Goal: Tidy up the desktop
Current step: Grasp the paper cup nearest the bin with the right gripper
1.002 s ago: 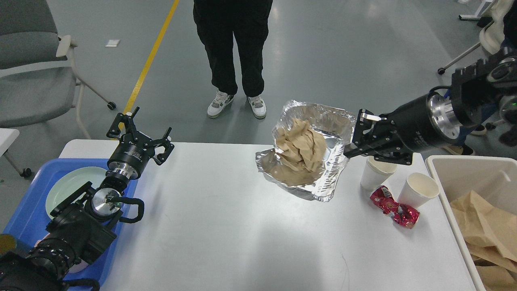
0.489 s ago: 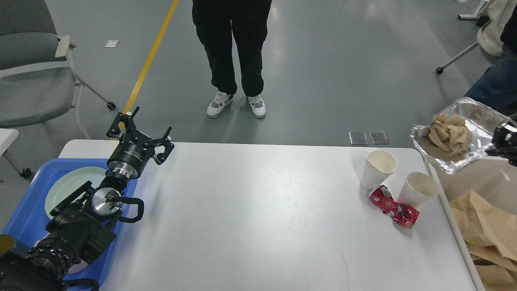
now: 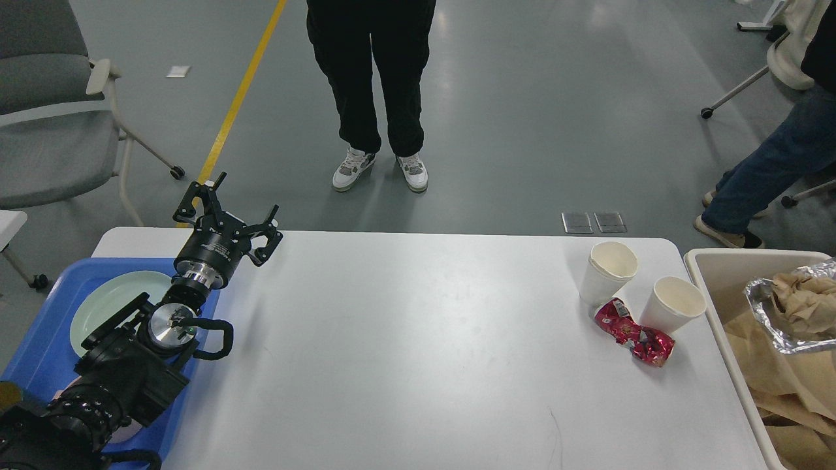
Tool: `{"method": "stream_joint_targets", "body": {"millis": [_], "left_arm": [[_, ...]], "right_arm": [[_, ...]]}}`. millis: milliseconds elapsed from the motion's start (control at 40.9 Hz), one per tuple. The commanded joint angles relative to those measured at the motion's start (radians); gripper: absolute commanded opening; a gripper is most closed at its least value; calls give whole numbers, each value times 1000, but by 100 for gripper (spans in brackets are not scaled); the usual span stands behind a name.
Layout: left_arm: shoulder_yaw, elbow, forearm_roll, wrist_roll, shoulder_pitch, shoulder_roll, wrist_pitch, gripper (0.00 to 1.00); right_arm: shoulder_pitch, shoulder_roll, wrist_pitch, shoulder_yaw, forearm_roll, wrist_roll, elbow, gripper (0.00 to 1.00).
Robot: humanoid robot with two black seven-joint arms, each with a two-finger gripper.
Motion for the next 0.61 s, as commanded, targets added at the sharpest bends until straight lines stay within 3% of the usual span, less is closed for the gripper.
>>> {"method": "stream_joint_targets", "body": {"millis": [0,49,73,98,122,147,171,464,587], "left_arm": [[0,0,0,1,-1,0,0,97],[0,0,0,-1,-1,0,0,97],[0,0,0,-1,-1,0,0,97],[0,0,0,-1,-1,0,0,97],[0,0,-2,-1,1,0,0,97],[0,0,0,1,-1,0,0,97],[0,1,0,-1,-1,0,0,97],[0,0,-2,-1,-1,0,0,97],[0,0,0,-1,-1,0,0,97]], "right_arm": [[-66,68,-113,6,0,-76,-60,0],[-70,83,-135,6,0,-103,-65,0],[-72,91,-142,5,-2,-116,-63,34],[-72,95,-144,-2,-9,-119,-63,97],[-73,97,-144,-5,-18,-123,-63,100],[-73,98,-153,-11,-23,-123,-63,92],[-73,100,-153,-18,-29,-123,-63,100],[-57,104,-152,-84,-63,-123,-62,100],[51,94,-135,-83,-84,-123,-31,100]]}}
